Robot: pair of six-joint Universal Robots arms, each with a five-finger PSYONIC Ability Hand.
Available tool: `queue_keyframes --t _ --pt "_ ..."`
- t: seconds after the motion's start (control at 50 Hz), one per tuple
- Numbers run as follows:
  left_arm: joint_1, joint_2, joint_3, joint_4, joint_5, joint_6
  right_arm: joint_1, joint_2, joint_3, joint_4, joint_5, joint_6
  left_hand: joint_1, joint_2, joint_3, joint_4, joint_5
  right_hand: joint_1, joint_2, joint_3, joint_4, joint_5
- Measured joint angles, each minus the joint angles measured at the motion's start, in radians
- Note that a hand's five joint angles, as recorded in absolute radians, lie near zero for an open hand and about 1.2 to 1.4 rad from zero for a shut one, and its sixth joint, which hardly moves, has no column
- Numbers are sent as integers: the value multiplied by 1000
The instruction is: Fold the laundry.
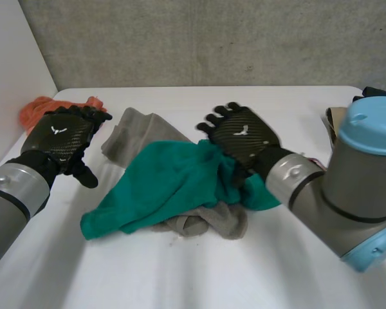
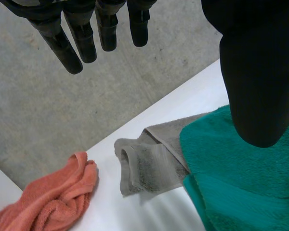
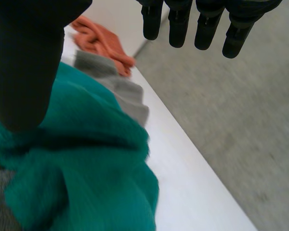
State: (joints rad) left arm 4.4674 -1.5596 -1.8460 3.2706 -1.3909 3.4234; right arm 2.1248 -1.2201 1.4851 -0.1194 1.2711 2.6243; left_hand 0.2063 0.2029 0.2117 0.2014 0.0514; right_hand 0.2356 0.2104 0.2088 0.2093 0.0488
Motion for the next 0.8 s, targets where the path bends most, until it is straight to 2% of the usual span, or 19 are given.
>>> queue_keyframes --t 0.2,0.34,0.36,0.38,0.4,0.42,0.44,0.46,0.56,0.7,0.8 --pt "23 -2 34 -90 -4 -77 107 185 -219 97 -19 -130 0 0 0 0 0 0 0 0 0 0" --pt "45 -7 43 -90 2 -86 146 386 -416 200 41 -229 0 0 0 0 0 15 19 19 19 16" --pt "47 -8 44 -90 3 -86 149 403 -433 207 50 -239 0 0 0 0 0 58 73 58 57 54" --pt "49 -10 46 -89 4 -85 152 427 -458 216 65 -254 0 0 0 0 0 209 225 224 200 199" --pt "49 -10 46 -89 4 -85 152 427 -458 216 65 -254 0 0 0 0 0 209 225 224 200 199" --pt "56 -15 51 -87 6 -83 157 465 -504 227 94 -277 0 0 0 0 0 315 331 326 300 299" --pt "59 -18 54 -87 7 -82 159 476 -524 231 107 -282 0 0 0 0 0 779 819 798 794 777" --pt "61 -21 57 -86 8 -82 158 480 -540 233 117 -278 0 0 0 0 0 843 910 892 891 865" --pt "71 -53 87 -86 17 -78 137 409 -556 229 135 -160 0 0 0 0 0 850 963 963 977 912" --pt "70 -147 166 -91 27 -67 38 167 -439 201 135 42 0 0 0 0 0 850 963 967 977 912" --pt "41 -229 224 -103 33 -49 -44 20 -349 161 156 94 0 0 0 0 0 850 963 968 982 912"
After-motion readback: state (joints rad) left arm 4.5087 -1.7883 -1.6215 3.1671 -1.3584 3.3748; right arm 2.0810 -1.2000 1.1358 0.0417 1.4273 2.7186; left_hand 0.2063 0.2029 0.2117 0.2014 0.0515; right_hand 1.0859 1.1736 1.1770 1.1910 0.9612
